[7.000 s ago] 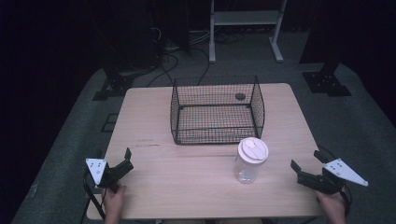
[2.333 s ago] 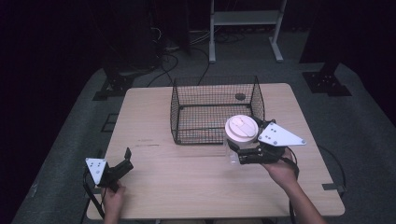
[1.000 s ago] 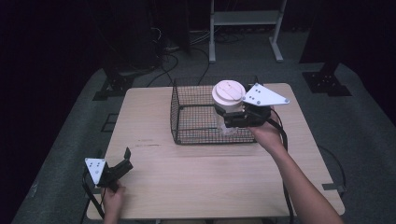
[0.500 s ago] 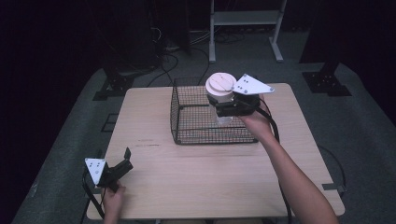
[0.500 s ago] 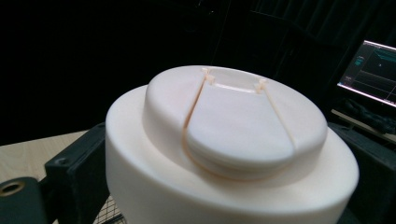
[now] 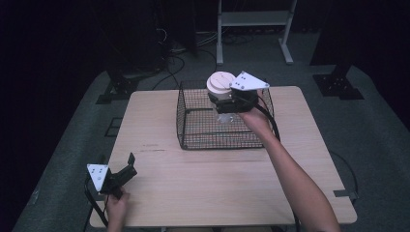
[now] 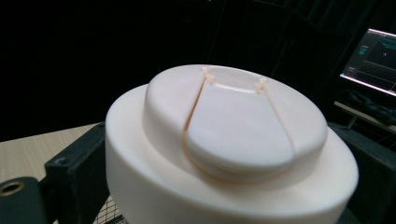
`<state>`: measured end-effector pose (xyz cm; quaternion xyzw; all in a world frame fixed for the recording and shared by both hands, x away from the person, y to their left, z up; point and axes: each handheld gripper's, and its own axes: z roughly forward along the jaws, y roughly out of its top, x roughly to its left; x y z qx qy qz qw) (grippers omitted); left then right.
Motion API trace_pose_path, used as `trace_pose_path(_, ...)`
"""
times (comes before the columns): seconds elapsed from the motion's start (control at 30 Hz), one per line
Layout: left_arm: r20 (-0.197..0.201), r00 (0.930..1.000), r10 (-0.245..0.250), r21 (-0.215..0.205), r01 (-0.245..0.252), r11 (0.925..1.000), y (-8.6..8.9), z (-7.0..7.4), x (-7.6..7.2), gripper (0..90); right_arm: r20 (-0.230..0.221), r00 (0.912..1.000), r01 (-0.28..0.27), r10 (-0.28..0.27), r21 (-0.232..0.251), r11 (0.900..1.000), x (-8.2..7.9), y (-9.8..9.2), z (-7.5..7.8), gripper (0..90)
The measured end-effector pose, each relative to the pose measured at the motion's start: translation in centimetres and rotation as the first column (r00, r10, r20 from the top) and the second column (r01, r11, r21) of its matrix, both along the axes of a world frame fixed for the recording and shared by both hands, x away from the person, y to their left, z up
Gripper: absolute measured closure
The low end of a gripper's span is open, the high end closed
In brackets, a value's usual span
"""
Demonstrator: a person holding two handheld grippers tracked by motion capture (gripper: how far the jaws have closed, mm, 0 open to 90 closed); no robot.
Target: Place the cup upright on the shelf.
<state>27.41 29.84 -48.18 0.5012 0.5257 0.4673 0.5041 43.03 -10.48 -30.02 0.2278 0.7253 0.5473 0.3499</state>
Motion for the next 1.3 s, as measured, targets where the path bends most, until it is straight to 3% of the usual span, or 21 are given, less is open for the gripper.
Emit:
trace_pose_path(0.4, 0.001, 1.0000, -0.003, -0.002, 0.003, 1.0000, 0.0, 0.0, 0.0, 0.0, -0.034, 0.9994, 0.011, -0.010, 0.014, 1.000, 2.5, 0.8, -2.0, 4.1)
trace_pose_path(0.57, 0.001, 1.0000, -0.001, -0.014, 0.001, 0.9999, 0.2, 0.0, 0.0, 0.0, -0.070, 0.9970, 0.034, -0.033, 0.013, 0.999, 3.7, 1.1, -3.0, 4.1)
trace_pose_path(1.3, 0.006, 1.0000, -0.004, -0.020, 0.004, 0.9998, 0.3, 0.0, 0.0, 0.0, -0.144, 0.9895, 0.015, -0.014, 0.007, 1.000, 6.9, 2.1, -7.6, 4.1)
